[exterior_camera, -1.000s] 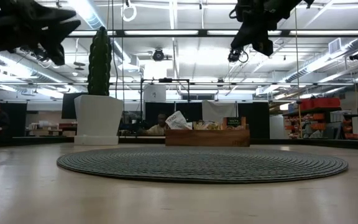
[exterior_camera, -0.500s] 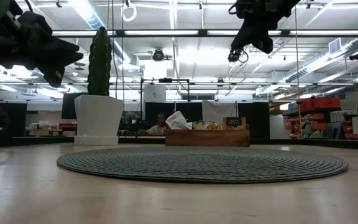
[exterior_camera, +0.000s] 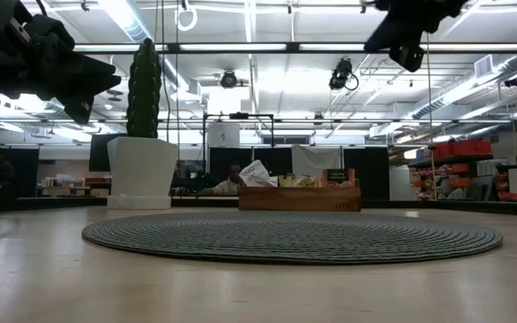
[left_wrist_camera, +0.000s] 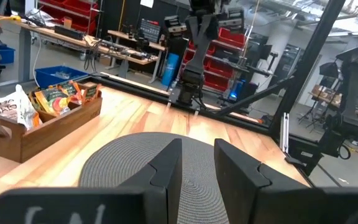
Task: Pick & Place Tea
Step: Return to Home Position
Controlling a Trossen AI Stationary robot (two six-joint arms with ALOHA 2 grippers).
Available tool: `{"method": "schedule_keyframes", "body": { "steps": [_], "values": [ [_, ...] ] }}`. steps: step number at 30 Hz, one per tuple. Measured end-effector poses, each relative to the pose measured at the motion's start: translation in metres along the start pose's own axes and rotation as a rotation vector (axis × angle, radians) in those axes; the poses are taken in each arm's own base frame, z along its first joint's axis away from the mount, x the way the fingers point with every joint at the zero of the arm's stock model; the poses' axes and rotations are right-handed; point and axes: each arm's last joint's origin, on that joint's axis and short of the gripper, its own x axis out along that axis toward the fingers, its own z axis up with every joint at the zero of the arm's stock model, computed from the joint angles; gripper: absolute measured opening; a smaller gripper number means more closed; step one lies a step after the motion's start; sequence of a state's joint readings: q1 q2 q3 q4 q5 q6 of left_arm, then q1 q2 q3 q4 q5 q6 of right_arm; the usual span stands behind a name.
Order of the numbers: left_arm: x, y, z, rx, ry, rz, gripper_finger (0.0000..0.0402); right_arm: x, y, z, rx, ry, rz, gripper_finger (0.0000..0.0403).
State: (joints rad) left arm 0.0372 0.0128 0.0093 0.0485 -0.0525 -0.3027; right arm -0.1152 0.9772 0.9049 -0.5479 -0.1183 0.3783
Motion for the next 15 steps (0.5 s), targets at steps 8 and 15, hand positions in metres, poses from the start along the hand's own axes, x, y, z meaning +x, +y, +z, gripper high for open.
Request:
{"method": "schedule_keyframes", "body": {
  "steps": [8, 15],
  "values": [
    [0.0, 0.0, 0.001, 0.0, -0.007, -0.003, 0.0096, -0.017, 0.005, -0.037, 0.039, -0.752, 0.316, 0.0001],
    [0.0, 0.0, 0.001, -0.001, -0.011, -0.005, 0.0096, -0.054, 0.003, -0.058, -0.052, -0.917, 0.329, 0.0]
  ]
}}
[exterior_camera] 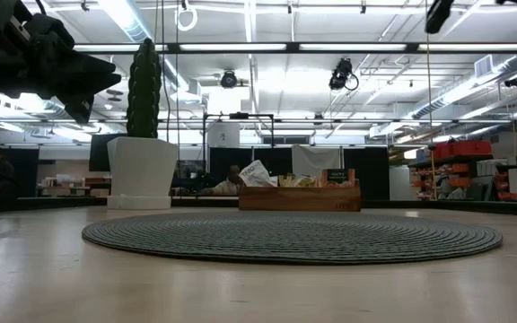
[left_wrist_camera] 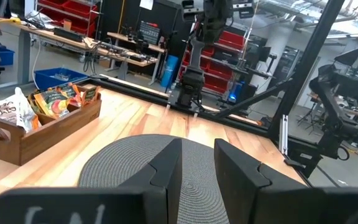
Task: Pick & Place Tea
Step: Return to Home Position
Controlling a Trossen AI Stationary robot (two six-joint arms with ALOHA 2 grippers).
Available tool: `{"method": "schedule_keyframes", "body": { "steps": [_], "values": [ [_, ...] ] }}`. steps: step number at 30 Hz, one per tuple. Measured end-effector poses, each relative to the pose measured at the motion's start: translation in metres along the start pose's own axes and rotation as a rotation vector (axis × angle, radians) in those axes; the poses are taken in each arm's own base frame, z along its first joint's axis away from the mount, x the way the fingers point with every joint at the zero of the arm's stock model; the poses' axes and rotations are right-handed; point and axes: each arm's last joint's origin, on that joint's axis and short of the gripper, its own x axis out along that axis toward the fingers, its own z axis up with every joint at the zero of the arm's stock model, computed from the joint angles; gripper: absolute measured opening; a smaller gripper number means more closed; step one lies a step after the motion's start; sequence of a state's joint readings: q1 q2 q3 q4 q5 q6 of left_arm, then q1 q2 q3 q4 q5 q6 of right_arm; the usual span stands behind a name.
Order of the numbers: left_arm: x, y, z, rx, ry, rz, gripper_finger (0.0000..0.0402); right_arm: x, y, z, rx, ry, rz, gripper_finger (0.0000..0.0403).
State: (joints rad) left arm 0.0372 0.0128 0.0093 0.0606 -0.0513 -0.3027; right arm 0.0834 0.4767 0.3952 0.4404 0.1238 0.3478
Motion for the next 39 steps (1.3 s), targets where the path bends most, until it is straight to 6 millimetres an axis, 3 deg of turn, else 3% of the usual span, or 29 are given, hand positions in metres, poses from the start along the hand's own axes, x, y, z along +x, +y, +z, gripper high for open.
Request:
{"method": "schedule_keyframes", "body": {
  "steps": [11, 18, 25, 35, 39],
  "values": [
    [0.0, 0.0, 0.0, 0.0, -0.001, -0.001, 0.0096, -0.031, 0.004, 0.015, -0.099, -0.03, 0.032, 0.0],
    [0.0, 0.0, 0.0, 0.001, -0.001, -0.002, 0.0096, -0.047, -0.003, 0.002, -0.158, -0.051, 0.062, 0.0],
    [0.0, 0.0, 0.0, 0.0, -0.001, -0.002, 0.0096, -0.069, -0.007, 0.004, -0.242, -0.166, 0.03, 0.0],
    [0.0, 0.0, 0.0, 0.001, 0.001, -0.002, 0.0096, -0.067, -0.011, -0.006, -0.337, -0.094, 0.001, 0.0],
    [0.0, 0.0, 0.0, 0.0, 0.001, -0.002, 0.0096, -0.066, -0.016, -0.021, -0.351, -0.064, -0.004, 0.0]
  ]
}}
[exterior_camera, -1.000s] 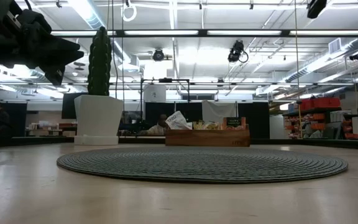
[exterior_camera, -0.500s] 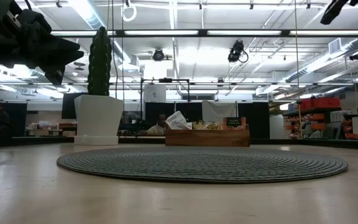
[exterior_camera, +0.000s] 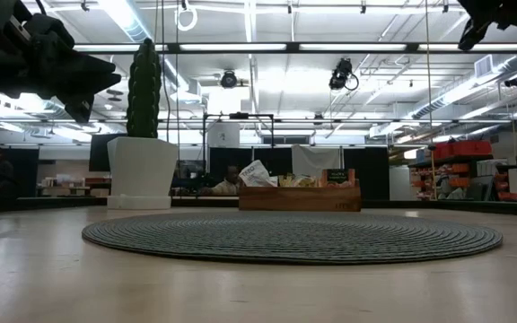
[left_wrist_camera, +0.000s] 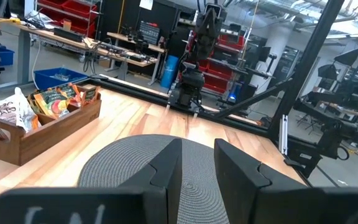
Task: Pick & Place Tea
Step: Return to Home Position
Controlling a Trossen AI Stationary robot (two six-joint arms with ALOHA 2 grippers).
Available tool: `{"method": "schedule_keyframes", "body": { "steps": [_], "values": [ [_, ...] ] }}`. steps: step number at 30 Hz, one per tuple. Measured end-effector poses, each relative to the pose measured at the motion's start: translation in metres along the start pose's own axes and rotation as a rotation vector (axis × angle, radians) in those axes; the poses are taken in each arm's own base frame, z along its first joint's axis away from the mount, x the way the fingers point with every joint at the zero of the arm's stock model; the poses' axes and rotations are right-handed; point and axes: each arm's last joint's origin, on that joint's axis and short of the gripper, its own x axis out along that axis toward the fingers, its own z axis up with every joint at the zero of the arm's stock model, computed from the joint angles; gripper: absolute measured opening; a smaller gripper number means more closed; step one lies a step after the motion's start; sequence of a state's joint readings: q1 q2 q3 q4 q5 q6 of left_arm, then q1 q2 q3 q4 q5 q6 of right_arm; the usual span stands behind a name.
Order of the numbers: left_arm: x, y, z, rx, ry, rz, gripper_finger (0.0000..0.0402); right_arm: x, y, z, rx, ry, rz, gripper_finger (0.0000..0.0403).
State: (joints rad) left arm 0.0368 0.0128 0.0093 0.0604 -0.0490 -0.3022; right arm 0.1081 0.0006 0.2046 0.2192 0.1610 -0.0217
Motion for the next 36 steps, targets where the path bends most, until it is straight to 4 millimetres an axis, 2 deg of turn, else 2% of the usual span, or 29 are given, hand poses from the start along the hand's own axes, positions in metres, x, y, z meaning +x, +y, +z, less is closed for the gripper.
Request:
{"method": "schedule_keyframes", "body": {
  "steps": [8, 12, 18, 27, 32, 36],
  "values": [
    [0.0, 0.0, 0.0, 0.0, 0.0, 0.0, 0.0096, -0.002, 0.0, -0.028, 0.019, -0.095, -0.009, 0.0],
    [0.0, 0.0, 0.0, 0.0, 0.0, 0.0, 0.0096, -0.003, -0.001, -0.042, 0.03, -0.048, -0.015, 0.0],
    [0.0, 0.0, 0.0, 0.0, 0.0, 0.0, 0.0096, -0.003, -0.002, -0.051, 0.023, 0.029, -0.016, 0.0],
    [0.0, 0.0, 0.0, 0.0, 0.0, 0.0, 0.0096, -0.007, -0.004, -0.074, 0.016, 0.276, -0.035, 0.0],
    [0.0, 0.0, 0.0, 0.0, 0.0, 0.001, 0.0096, -0.009, -0.004, -0.082, 0.005, 0.363, -0.038, 0.0],
    [0.0, 0.0, 0.0, 0.0, 0.0, 0.001, 0.0096, -0.01, -0.005, -0.083, 0.003, 0.368, -0.038, 0.0]
  ]
}}
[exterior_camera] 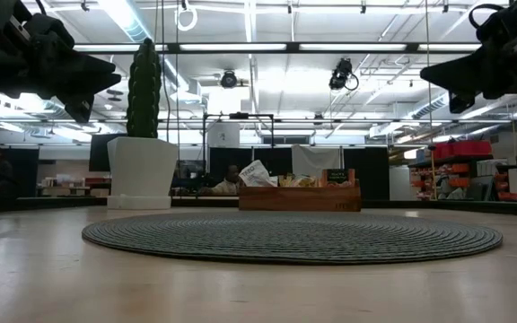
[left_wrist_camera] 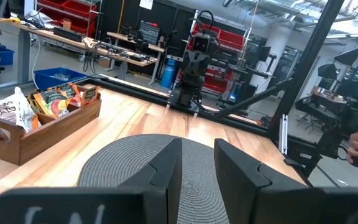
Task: Pick & Place Tea
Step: Return to Home Position
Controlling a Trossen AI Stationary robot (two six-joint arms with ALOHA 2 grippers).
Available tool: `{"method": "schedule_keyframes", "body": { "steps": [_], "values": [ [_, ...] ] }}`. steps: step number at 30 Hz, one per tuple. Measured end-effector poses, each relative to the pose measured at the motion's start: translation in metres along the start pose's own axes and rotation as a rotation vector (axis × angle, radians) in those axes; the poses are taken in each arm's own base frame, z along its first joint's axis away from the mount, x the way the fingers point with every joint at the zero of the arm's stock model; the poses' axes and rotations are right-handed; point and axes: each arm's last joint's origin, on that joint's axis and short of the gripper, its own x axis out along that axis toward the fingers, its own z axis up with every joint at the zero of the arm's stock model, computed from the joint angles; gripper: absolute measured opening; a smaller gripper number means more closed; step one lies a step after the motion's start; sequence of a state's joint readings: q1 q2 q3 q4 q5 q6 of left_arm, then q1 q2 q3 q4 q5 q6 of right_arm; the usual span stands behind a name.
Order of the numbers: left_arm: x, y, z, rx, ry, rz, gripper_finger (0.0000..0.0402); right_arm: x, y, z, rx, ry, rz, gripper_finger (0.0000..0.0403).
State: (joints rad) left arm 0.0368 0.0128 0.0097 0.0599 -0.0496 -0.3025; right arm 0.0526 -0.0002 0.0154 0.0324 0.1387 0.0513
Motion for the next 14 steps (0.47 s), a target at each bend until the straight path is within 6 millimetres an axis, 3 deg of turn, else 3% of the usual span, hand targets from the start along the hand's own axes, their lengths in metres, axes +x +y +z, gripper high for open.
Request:
{"method": "schedule_keyframes", "body": {
  "steps": [14],
  "values": [
    [0.0, 0.0, 0.0, 0.001, 0.0, 0.0, 0.0096, 0.0001, -0.0015, 0.0002, 0.014, -0.002, -0.017, 0.0021]
  ]
}}
